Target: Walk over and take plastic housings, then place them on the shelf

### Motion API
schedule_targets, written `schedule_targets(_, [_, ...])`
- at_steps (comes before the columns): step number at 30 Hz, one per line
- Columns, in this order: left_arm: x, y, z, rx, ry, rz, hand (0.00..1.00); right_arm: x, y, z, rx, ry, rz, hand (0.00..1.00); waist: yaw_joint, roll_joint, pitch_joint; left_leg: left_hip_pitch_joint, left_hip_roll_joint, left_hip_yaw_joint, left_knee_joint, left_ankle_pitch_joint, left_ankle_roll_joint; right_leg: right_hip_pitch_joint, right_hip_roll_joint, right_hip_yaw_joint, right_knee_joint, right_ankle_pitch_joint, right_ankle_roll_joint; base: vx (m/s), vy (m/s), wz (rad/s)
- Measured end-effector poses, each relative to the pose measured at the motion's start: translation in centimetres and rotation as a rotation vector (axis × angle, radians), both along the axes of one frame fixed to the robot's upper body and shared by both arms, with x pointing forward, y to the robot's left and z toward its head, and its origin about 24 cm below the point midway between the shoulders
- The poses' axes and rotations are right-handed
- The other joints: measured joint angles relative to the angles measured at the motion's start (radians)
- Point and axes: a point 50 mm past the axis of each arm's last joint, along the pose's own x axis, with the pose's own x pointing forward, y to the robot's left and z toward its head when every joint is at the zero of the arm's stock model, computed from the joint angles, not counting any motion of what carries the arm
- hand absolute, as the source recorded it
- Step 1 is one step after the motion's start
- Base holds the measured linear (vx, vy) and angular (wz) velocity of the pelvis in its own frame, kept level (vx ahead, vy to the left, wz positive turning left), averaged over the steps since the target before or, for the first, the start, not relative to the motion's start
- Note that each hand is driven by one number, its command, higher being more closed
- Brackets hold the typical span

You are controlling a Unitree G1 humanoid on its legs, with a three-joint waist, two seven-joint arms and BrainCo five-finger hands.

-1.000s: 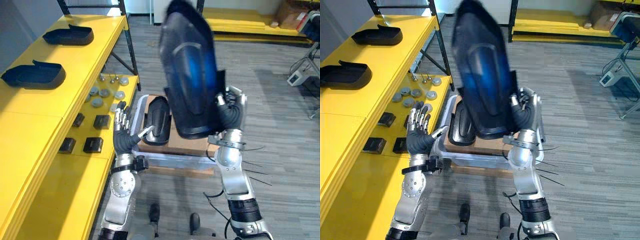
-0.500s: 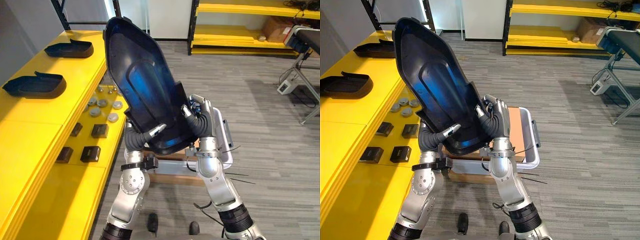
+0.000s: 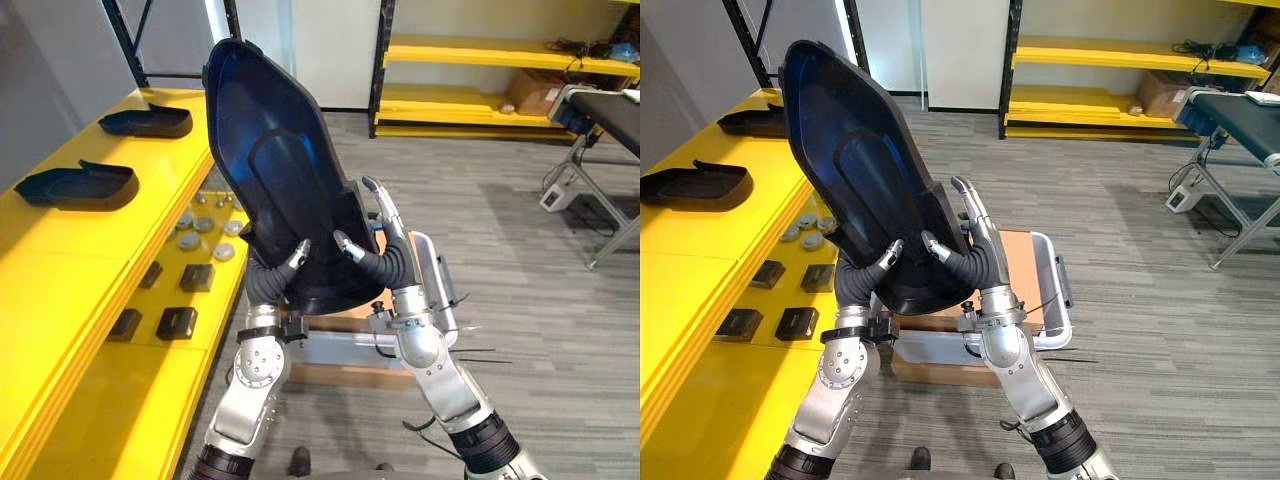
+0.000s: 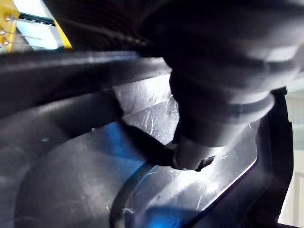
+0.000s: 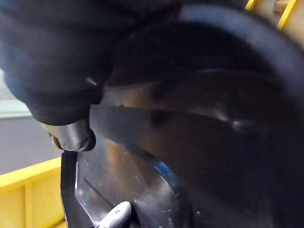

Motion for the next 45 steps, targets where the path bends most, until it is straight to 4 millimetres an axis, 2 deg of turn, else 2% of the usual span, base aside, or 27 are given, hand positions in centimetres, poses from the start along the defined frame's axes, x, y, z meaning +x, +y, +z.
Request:
schedule_targets(4, [0.1,0.7,-0.4,0.042,0.009,0.051,1.0,-0.4,-1.7,1.8,0.138,-0.045,0.018,0.0,0.001,0.0,0.0,0.0,0.0,0.001,0.0,-0.001,0.001,0.0,0.002,0.01,0.0,0.0,0.0,0.0,0.0,0.0])
schedule_targets(6, [-0.3,1.8,-1.5,0.074,0.058,0.106,1.0,-1.2,-3.8,3.8,0.265,-0.149,-0.024,0.0,-0.001,0.0,0.0,0.002,0.0,0.003,0.0,-0.001,0.001,0.0,0.002,0.014,-0.001,0.0,0.0,0.02,-0.007,-0.04])
schedule_targets(7, [-0.7,2.5,-2.2,0.088,0.094,0.139,1.0,-1.7,-5.6,4.4,0.325,-0.196,-0.078,0.0,-0.002,-0.002,-0.001,0.002,0.0,0.004,0.0,-0.002,0.0,0.0,0.002,0.015,-0.002,0.0,0.0,0.03,-0.008,-0.04])
schedule_targets(8, [-0.9,3.0,-2.6,0.091,0.111,0.156,1.0,-1.9,-6.5,4.4,0.344,-0.21,-0.108,0.0,-0.003,-0.003,-0.002,0.002,0.0,0.004,0.0,-0.002,0.0,0.0,0.002,0.015,-0.002,0.0,0.001,0.0,0.0,0.0])
schedule_targets(9, [-1.4,3.8,-3.2,0.095,0.145,0.194,1.0,-2.2,-8.6,3.9,0.401,-0.207,-0.181,0.0,-0.003,-0.006,-0.004,0.002,0.0,0.004,0.0,-0.002,0.0,0.0,0.002,0.015,-0.002,0.0,0.001,0.0,0.0,0.0])
schedule_targets(11, [-1.8,4.4,-3.7,0.095,0.169,0.226,1.0,-2.6,-10.7,3.0,0.464,-0.181,-0.259,0.0,-0.001,-0.005,-0.004,0.002,-0.001,0.004,0.0,-0.002,0.0,0.001,0.002,0.014,-0.002,0.0,0.001,0.0,0.0,0.0])
schedule_targets(12, [-2.1,5.1,-4.0,0.093,0.186,0.264,1.0,-3.1,-12.5,2.1,0.544,-0.16,-0.326,0.0,-0.002,-0.005,-0.003,0.002,0.0,0.004,0.0,-0.002,0.0,0.001,0.002,0.014,-0.002,0.0,0.001,0.0,0.0,0.0])
schedule_targets(16, [-2.6,6.0,-4.5,0.095,0.21,0.307,1.0,-4.2,-16.1,-1.1,0.639,-0.082,-0.492,0.0,-0.005,-0.005,-0.004,0.003,0.0,0.004,0.0,-0.004,-0.003,0.001,0.002,0.014,-0.004,0.0,0.001,0.0,0.0,0.0])
schedule_targets(18, [-3.0,6.6,-4.8,0.086,0.227,0.341,1.0,-4.8,-18.2,-5.3,0.648,0.086,-0.648,0.0,-0.007,-0.005,-0.004,0.004,0.0,0.004,0.0,-0.007,0.0,-0.001,0.001,0.014,-0.004,0.0,0.001,0.0,0.0,0.0])
schedule_targets(19, [-3.1,6.8,-4.8,0.084,0.231,0.348,1.0,-5.0,-18.7,-6.7,0.648,0.147,-0.69,0.0,-0.008,-0.005,-0.004,0.004,0.0,0.005,0.0,-0.007,0.0,-0.002,0.001,0.015,-0.004,0.0,0.001,0.0,0.0,0.0])
schedule_targets(21, [-3.6,7.0,-4.8,0.084,0.233,0.359,1.0,-6.7,-20.0,-12.6,0.648,0.418,-0.835,0.0,-0.009,-0.004,-0.004,0.002,0.0,0.004,0.0,-0.01,-0.003,-0.002,0.001,0.014,-0.005,-0.001,0.001,0.0,0.0,0.0])
schedule_targets(22, [-3.8,7.1,-4.7,0.084,0.231,0.366,1.0,-7.3,-20.2,-13.9,0.646,0.484,-0.865,0.0,-0.009,-0.003,-0.004,0.001,0.0,0.004,0.0,-0.01,-0.003,-0.001,0.001,0.014,-0.005,-0.001,0.001,0.0,0.0,0.0])
schedule_targets(24, [-4.0,7.3,-4.1,0.075,0.207,0.373,1.0,-10.0,-20.3,-19.0,0.645,0.742,-0.955,0.0,-0.008,0.001,-0.003,-0.005,0.0,0.001,0.0,-0.01,-0.003,-0.002,0.001,0.013,-0.009,0.0,0.001,0.0,0.0,0.04])
schedule_targets(25, [-4.0,7.3,-4.0,0.076,0.199,0.368,1.0,-10.9,-20.1,-20.3,0.634,0.814,-0.967,0.0,-0.006,0.001,-0.003,-0.006,0.001,-0.001,0.0,-0.01,-0.003,-0.001,0.001,0.012,-0.011,0.0,0.001,0.0,0.0,0.09])
schedule_targets(26, [-4.0,7.4,-3.6,0.08,0.18,0.365,1.0,-12.6,-19.6,-22.7,0.623,0.959,-0.983,0.0,-0.004,0.001,-0.003,-0.01,0.001,-0.006,0.0,-0.01,-0.004,0.0,0.001,0.006,-0.013,0.0,0.001,0.0,0.0,0.13])
schedule_targets(28, [-4.0,7.3,-3.2,0.081,0.158,0.345,1.0,-15.5,-18.3,-25.8,0.599,1.18,-0.987,0.0,-0.005,0.005,-0.004,-0.02,0.0,-0.027,0.0,-0.01,-0.004,0.002,0.001,-0.015,-0.015,0.0,0.001,0.02,-0.009,0.23])
schedule_targets(31, [-3.9,6.8,-3.2,0.086,0.155,0.307,1.0,-19.0,-16.2,-28.4,0.57,1.418,-0.952,0.0,-0.006,0.006,0.004,-0.017,-0.004,-0.058,0.001,-0.01,-0.004,0.034,0.001,-0.051,-0.021,-0.005,0.009,0.03,-0.027,0.34])
schedule_targets(33, [-3.8,6.3,-3.1,0.086,0.151,0.276,1.0,-20.2,-15.3,-29.1,0.557,1.497,-0.931,0.0,-0.003,0.005,0.009,-0.014,-0.008,-0.09,0.001,-0.009,-0.005,0.053,0.0,-0.086,-0.017,-0.018,0.012,0.02,-0.032,0.59])
schedule_targets(37, [-3.7,5.0,-2.3,0.072,0.116,0.207,1.0,-20.2,-13.8,-29.5,0.548,1.537,-0.873,0.0,-0.002,0.006,0.048,-0.035,-0.033,-0.22,0.021,0.002,-0.019,0.069,-0.023,-0.236,0.074,-0.08,0.007,0.01,-0.029,1.16])
schedule_targets(38, [-3.8,4.9,-1.8,0.061,0.094,0.204,1.0,-19.6,-13.7,-29.4,0.547,1.523,-0.861,0.0,0.004,0.008,0.064,-0.067,-0.043,-0.241,0.056,-0.001,-0.017,0.069,-0.042,-0.303,0.115,-0.108,0.009,-0.04,-0.002,1.66])
schedule_targets(39, [-3.8,4.8,-1.3,0.045,0.069,0.21,1.0,-18.5,-13.7,-29.2,0.541,1.493,-0.841,0.0,0.005,0.012,0.084,-0.097,-0.054,-0.225,0.081,-0.014,0.001,0.071,-0.057,-0.375,0.149,-0.133,0.011,-0.05,0.013,2.03])
schedule_targets(40, [-3.8,4.7,-0.9,0.028,0.054,0.21,1.0,-17.5,-13.7,-28.9,0.527,1.464,-0.818,0.0,0.005,0.018,0.091,-0.125,-0.052,-0.171,0.098,-0.04,0.032,0.075,-0.078,-0.448,0.164,-0.143,0.013,-0.04,0.011,1.75])
schedule_targets(41, [-3.7,4.7,-0.8,0.02,0.049,0.209,1.0,-17.2,-13.8,-28.7,0.524,1.451,-0.814,0.0,0.003,0.011,0.099,-0.137,-0.05,-0.129,0.116,-0.052,0.047,0.081,-0.095,-0.474,0.164,-0.145,0.015,-0.02,0.067,1.68])
schedule_targets(42, [-3.5,4.6,-0.6,0.002,0.039,0.207,1.0,-16.1,-14.2,-28.4,0.51,1.424,-0.805,0.0,0.01,0.012,0.116,-0.182,-0.017,0.021,0.198,-0.082,0.088,0.087,-0.127,-0.533,0.184,-0.157,0.019,-0.01,0.063,1.23])
schedule_targets(43, [-3.5,4.5,-0.6,-0.012,0.037,0.206,1.0,-15.6,-14.4,-28.2,0.507,1.406,-0.8,0.0,0.015,0.02,0.118,-0.204,0.006,0.101,0.252,-0.096,0.103,0.089,-0.138,-0.557,0.201,-0.167,0.026,0.02,0.115,1.39])
schedule_targets(44, [-3.5,4.4,-0.6,-0.032,0.037,0.201,1.0,-14.8,-14.6,-27.8,0.502,1.376,-0.794,0.0,0.027,0.046,0.119,-0.21,0.057,0.246,0.303,-0.115,0.101,0.115,-0.142,-0.613,0.244,-0.193,0.052,0.05,0.075,1.44])
schedule_targets(45, [-3.5,3.9,-0.6,-0.043,0.038,0.18,1.0,-14.5,-14.9,-27.6,0.487,1.365,-0.788,0.0,0.025,0.042,0.118,-0.189,0.059,0.315,0.296,-0.118,0.099,0.144,-0.176,-0.669,0.262,-0.203,0.065,0.07,0.093,1.45])
